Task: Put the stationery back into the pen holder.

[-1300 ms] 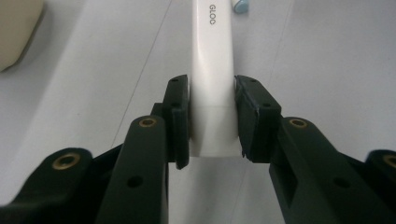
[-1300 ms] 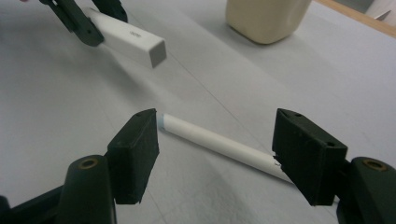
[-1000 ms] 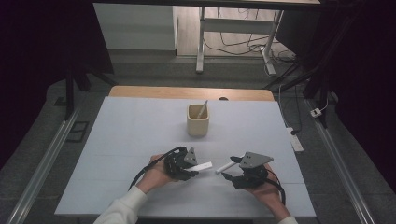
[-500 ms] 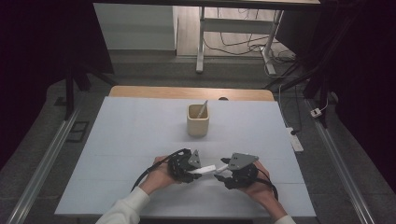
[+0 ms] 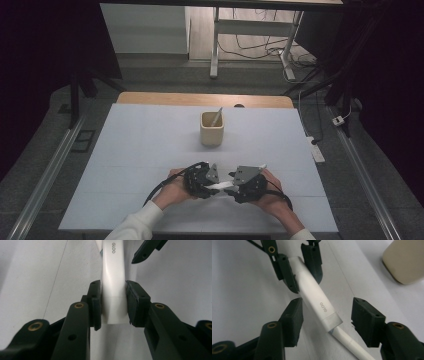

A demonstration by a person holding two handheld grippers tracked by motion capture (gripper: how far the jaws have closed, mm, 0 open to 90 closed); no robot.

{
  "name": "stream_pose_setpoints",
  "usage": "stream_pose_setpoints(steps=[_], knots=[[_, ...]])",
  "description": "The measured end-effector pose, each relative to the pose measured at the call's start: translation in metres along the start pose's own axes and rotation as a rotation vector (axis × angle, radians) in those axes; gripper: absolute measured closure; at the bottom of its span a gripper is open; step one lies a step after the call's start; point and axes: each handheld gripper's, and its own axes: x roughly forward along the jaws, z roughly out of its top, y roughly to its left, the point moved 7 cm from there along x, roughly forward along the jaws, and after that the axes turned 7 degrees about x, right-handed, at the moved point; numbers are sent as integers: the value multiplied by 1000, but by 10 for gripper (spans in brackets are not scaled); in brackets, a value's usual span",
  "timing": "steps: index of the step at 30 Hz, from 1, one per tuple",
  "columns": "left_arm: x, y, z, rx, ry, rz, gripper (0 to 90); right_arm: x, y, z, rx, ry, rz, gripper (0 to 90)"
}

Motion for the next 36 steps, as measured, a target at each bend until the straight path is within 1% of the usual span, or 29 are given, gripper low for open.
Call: stream_pose_setpoints(steps=[3, 4, 5, 7, 8, 9, 10, 11, 12, 13, 14, 15, 16, 17, 18, 19, 22, 23, 24, 26, 27, 28, 30, 31, 32, 33, 34, 35, 36], knots=[[0, -1, 1, 1, -2, -4, 665, 2, 2, -1, -16, 23, -1, 460], [1, -1, 1, 3, -2, -6, 665, 2, 2, -2, -32, 39, 6, 470], [1, -1, 1, 5, -4, -8, 665, 3, 3, -2, -39, 44, -4, 481], [1, -3, 2, 9, -1, -13, 665, 4, 4, -2, -71, 60, -4, 506], [1, -3, 2, 15, 4, -13, 665, 5, 6, -3, -75, 69, -3, 517], [1, -3, 3, 24, 10, -12, 665, 5, 6, -4, -102, 84, -5, 525], [1, -4, 3, 28, 12, -14, 665, 7, 7, -4, -109, 90, -9, 532], [1, -5, 4, 22, 2, -14, 665, 8, 9, -4, -123, 99, -8, 538], [-1, -3, 3, 55, 27, -16, 665, 9, 10, -5, -139, 113, -11, 545], [-2, -2, 2, 73, 40, -19, 665, 9, 10, -5, -166, 124, -20, 553], [-3, -2, 2, 83, 48, -20, 665, 11, 12, -6, -175, 126, -22, 565], [-3, -4, 4, 56, 19, -22, 665, 10, 12, -5, -205, 139, -31, 580], [-3, -5, 5, 50, 10, -23, 665, 12, 15, -5, -202, 134, -34, 595], [-5, -6, 5, 55, 10, -21, 664, 11, 15, -5, -229, 149, -38, 606], [-6, -5, 5, 69, 14, -20, 664, 12, 18, -5, -212, 137, -37, 616], [-7, -5, 5, 73, 13, -21, 663, 12, 16, -4, -253, 141, -33, 624], [-9, -6, 5, 84, 8, -26, 662, 12, 18, -4, -270, 129, -21, 642], [-10, -6, 5, 86, 6, -28, 661, 12, 17, -4, -296, 124, -12, 648], [-10, -6, 5, 89, 8, -28, 659, 12, 19, -4, -278, 120, -8, 654], [-10, -6, 6, 79, 0, -25, 654, 12, 20, -4, -287, 127, -3, 665], [-10, -6, 6, 75, -3, -25, 651, 12, 21, -4, -270, 129, -3, 670], [-11, -6, 7, 67, -11, -26, 650, 12, 19, -5, -303, 132, 1, 674], [-11, -5, 7, 62, -18, -19, 643, 12, 19, -5, -289, 134, 2, 677], [-12, -4, 8, 54, -29, -13, 637, 11, 20, -5, -264, 126, 0, 678], [-13, -3, 8, 50, -35, -6, 629, 12, 19, -5, -263, 115, -1, 679], [-15, -1, 8, 39, -45, 3, 603, 11, 17, -5, -275, 117, -5, 679], [-17, 1, 8, 19, -63, 12, 571, 9, 17, -5, -253, 114, -10, 680], [-19, 2, 9, -9, -90, 20, 538, 8, 16, -5, -250, 109, -4, 680], [-21, 5, 9, -25, -108, 27, 507, 8, 16, -4, -233, 93, -5, 680]])
